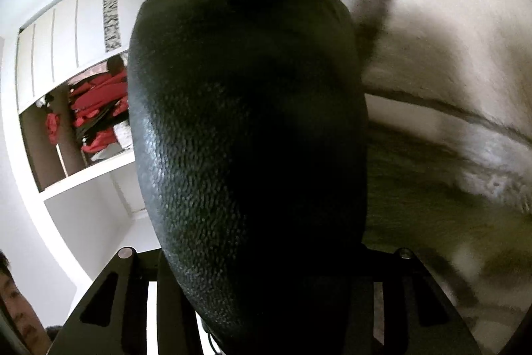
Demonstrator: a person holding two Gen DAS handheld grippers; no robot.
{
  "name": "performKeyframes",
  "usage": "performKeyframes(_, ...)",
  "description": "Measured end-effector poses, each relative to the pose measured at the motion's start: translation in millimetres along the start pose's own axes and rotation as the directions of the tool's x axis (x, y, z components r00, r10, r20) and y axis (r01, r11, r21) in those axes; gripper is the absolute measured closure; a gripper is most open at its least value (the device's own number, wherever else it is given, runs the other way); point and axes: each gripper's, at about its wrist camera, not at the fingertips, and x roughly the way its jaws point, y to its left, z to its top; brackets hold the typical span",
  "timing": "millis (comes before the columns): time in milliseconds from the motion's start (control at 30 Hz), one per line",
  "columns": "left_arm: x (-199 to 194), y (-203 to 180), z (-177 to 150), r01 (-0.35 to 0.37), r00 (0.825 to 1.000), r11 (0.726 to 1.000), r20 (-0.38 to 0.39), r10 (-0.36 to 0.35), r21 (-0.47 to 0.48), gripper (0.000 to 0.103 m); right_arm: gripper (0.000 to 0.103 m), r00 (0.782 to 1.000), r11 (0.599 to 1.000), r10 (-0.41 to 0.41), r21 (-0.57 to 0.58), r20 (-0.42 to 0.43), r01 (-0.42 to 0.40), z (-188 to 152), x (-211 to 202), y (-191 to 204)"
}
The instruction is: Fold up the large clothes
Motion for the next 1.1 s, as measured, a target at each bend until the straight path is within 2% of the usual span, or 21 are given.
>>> performKeyframes(167, 6, -25, 13, 0.026, 0.999, 1.0, 0.022, -0.026, 0.011, 0.058, 0.057, 1.0, 0.998, 0.011, -0.063, -0.003, -0.011, 13, -5, 45)
performKeyframes(267, 14, -53, 27, 0.055, 0.997, 0.998, 0.046, -0.056, 0.041, 0.058, 0.057, 1.0, 0.996, 0.025, -0.091, 0.001, -0.025, 27, -10, 76)
performKeyframes(400, 26, -84, 49, 0.101, 0.993, 0.992, 0.057, -0.106, 0.078, 0.058, 0.058, 0.999, 0.99, 0.044, -0.134, 0.024, -0.04, 54, -31, 119)
performKeyframes(500, 53, -119, 75, 0.152, 0.985, 0.982, 0.064, -0.159, 0.11, 0.058, 0.058, 0.997, 0.983, 0.05, -0.178, 0.051, -0.04, 83, -42, 156)
performKeyframes(533, 55, -123, 81, 0.165, 0.983, 0.979, 0.065, -0.173, 0.117, 0.058, 0.058, 0.997, 0.98, 0.053, -0.194, 0.063, -0.04, 98, -47, 171)
performKeyframes(600, 85, -147, 104, 0.197, 0.976, 0.972, 0.067, -0.207, 0.13, 0.058, 0.058, 0.995, 0.976, 0.055, -0.213, 0.089, -0.035, 125, -55, 193)
performKeyframes(800, 171, -192, 157, 0.27, 0.959, 0.952, 0.047, -0.279, 0.147, 0.058, 0.058, 0.988, 0.971, 0.052, -0.24, 0.144, -0.016, 235, -84, 245)
performKeyframes(833, 180, -193, 159, 0.279, 0.957, 0.948, 0.039, -0.287, 0.152, 0.058, 0.058, 0.987, 0.97, 0.048, -0.243, 0.154, -0.009, 261, -88, 251)
performKeyframes(867, 201, -199, 168, 0.284, 0.956, 0.945, 0.032, -0.292, 0.159, 0.058, 0.058, 0.986, 0.969, 0.049, -0.245, 0.157, -0.009, 273, -97, 248)
performKeyframes(967, 253, -208, 189, 0.291, 0.955, 0.942, 0.013, -0.297, 0.166, 0.058, 0.058, 0.985, 0.971, 0.051, -0.239, 0.166, -0.01, 342, -99, 257)
performKeyframes(1100, 318, -203, 205, 0.262, 0.965, 0.946, -0.026, -0.262, 0.19, 0.058, 0.058, 0.989, 0.986, 0.043, -0.166, 0.144, -0.019, 420, -101, 231)
